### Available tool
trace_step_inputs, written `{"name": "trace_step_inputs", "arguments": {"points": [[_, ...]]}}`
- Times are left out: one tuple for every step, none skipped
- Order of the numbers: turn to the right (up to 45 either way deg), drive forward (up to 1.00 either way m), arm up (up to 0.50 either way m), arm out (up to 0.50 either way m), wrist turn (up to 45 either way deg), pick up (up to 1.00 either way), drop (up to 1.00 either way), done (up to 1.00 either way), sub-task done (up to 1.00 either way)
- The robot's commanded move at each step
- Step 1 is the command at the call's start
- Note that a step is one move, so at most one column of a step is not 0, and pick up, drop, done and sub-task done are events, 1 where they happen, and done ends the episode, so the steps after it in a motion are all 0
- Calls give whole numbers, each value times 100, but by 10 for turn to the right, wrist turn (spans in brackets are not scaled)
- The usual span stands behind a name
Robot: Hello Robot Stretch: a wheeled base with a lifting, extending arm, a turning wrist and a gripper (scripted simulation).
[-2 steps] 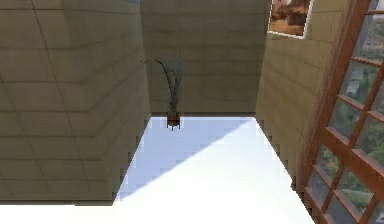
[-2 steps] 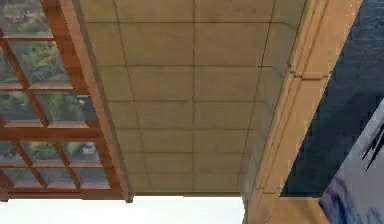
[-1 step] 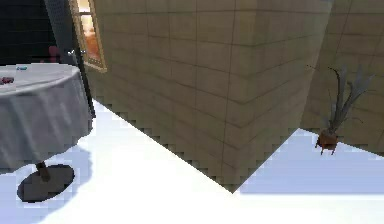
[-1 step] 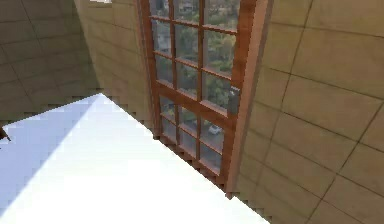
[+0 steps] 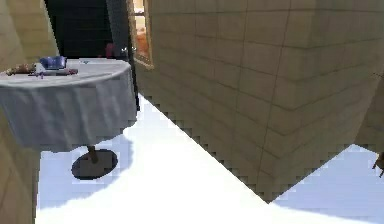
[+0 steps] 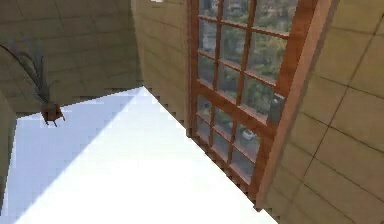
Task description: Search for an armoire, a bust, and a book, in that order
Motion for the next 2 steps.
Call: {"name": "trace_step_inputs", "arguments": {"points": [[0,100,0,0,0,0,0,0,0],[-30,0,0,0,0,0,0,0,0]]}}
